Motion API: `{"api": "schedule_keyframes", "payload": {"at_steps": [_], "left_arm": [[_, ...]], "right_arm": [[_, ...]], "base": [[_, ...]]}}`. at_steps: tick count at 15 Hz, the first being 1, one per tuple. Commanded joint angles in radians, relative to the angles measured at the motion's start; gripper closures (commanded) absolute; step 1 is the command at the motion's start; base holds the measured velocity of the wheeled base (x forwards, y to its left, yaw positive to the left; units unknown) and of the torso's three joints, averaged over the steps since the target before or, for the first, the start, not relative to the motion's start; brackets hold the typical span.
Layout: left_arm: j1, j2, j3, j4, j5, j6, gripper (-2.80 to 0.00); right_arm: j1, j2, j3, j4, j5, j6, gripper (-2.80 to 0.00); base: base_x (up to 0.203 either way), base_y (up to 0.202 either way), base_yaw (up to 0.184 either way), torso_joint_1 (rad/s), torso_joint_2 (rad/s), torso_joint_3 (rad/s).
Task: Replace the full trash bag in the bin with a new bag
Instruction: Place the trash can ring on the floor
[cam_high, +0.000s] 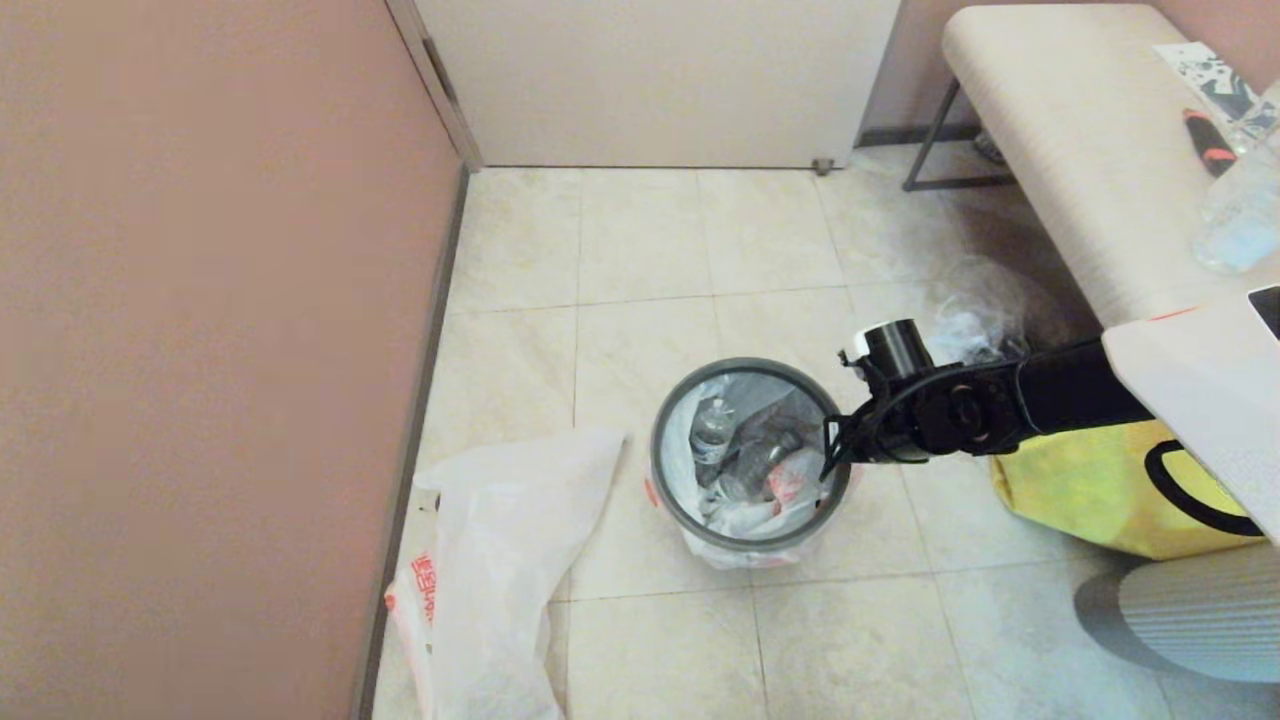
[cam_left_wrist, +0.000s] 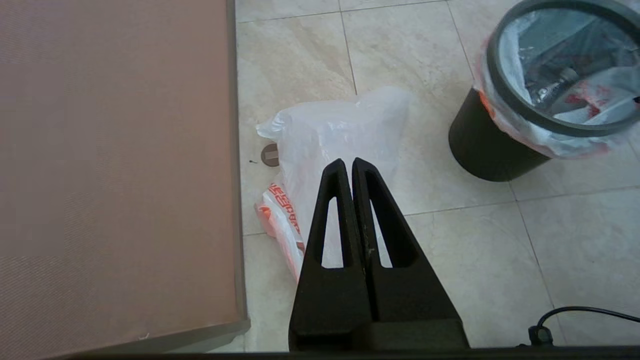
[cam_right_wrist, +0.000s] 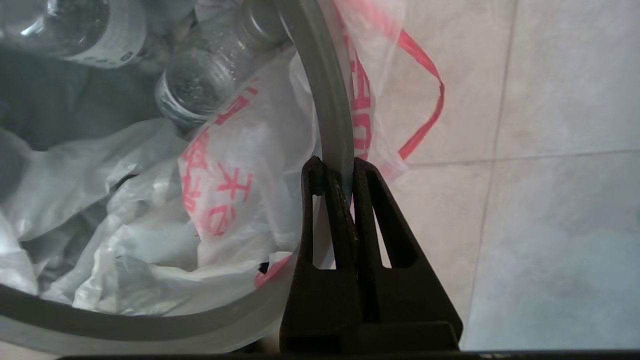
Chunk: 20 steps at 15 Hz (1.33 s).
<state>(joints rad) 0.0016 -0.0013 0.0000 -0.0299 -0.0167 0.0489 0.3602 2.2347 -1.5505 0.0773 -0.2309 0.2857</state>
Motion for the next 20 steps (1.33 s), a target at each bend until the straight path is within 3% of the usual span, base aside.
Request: {"api": "schedule_keyframes", "payload": {"at_steps": [1,8,14,20], "left_arm": [[0.000,0.001,0.012,-0.001,0.000,0.000,0.00],[0.000,0.001,0.012,-0.001,0.000,0.000,0.00],[0.000,0.001,0.012,-0.001,0.000,0.000,0.00],[0.000,0.001,0.012,-0.001,0.000,0.000,0.00]], "right_arm": [[0.000,-0.012,-0.003,0.004,-0.002,0.001,0.00],[0.012,-0.085,0.005,0.025,0.001,0.007,0.00],[0.085,-0.235,0.064,0.131,-0.005,0.045,0.00],[0.163,-0.430,0.186,0.236,-0.083,0.064,0.00]], "base": [[0.000,0.000,0.000,0.000,0.00,0.000],[0.000,0.000,0.000,0.000,0.00,0.000],[0.000,0.000,0.000,0.000,0.00,0.000],[0.000,0.000,0.000,0.000,0.00,0.000]]}}
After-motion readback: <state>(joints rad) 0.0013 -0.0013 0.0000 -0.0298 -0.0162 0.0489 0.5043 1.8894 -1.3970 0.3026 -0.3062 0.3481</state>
